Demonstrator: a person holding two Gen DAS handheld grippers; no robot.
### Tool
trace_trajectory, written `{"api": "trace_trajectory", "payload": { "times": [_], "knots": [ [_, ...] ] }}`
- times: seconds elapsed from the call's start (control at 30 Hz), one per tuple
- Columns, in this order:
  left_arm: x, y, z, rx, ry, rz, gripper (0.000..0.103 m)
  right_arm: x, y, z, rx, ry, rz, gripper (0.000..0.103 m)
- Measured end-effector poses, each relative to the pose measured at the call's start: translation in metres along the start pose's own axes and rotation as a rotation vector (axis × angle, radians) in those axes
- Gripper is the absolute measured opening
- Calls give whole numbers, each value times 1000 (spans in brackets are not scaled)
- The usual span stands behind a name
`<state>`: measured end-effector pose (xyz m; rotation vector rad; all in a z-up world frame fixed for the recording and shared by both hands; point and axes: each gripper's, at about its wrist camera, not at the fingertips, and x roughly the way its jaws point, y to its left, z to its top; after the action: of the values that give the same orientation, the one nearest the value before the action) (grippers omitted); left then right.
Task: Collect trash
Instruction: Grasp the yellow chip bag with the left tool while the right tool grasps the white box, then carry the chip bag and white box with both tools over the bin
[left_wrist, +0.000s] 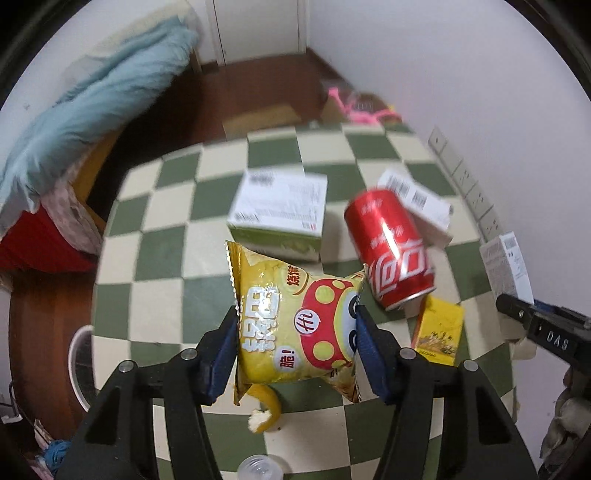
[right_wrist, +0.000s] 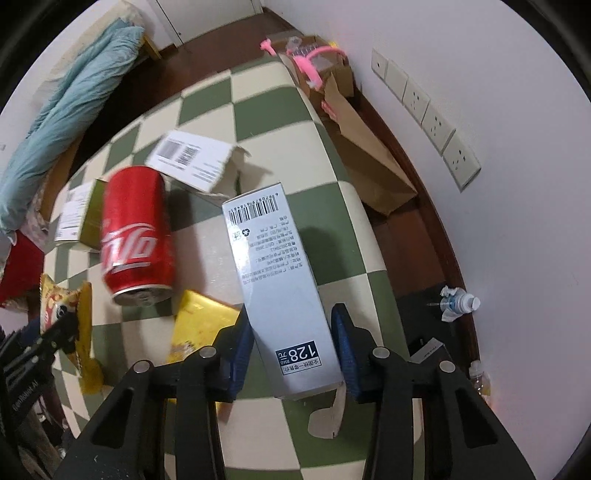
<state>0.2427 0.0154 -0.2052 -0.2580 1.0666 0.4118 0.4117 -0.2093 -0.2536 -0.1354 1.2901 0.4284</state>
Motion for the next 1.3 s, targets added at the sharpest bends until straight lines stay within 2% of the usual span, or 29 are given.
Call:
{"api": "trace_trajectory", "payload": {
  "times": [0.2, 0.4, 0.6, 0.73, 0.9, 1.0, 1.17, 1.3],
  "knots": [
    [-59, 30, 2, -27, -122, 14, 56, -52, 21, -12, -43, -102, 44, 43],
    [-107, 78, -5, -91, -208, 21, 56, -104, 68, -25, -99, -182, 128, 42],
    [-148, 146, -19, -169, -280, 90, 56, -144, 140, -41, -186, -227, 241, 42],
    [-165, 202, -33, -230, -304, 161, 56, -158, 205, -57, -255, -226, 335, 41],
    [-165, 276, -59, -338, -284, 210, 56, -149, 297, -82, -347, -176, 433, 41],
    [-151, 326, -81, -434, -239, 207, 56, -127, 351, -99, -385, -114, 479, 41],
    [-99, 413, -129, -637, -98, 130, 56, -75, 438, -135, -451, 0, 486, 40],
    [-51, 467, -162, -752, 8, 82, 56, -22, 497, -159, -505, 89, 441, 40]
  ]
}}
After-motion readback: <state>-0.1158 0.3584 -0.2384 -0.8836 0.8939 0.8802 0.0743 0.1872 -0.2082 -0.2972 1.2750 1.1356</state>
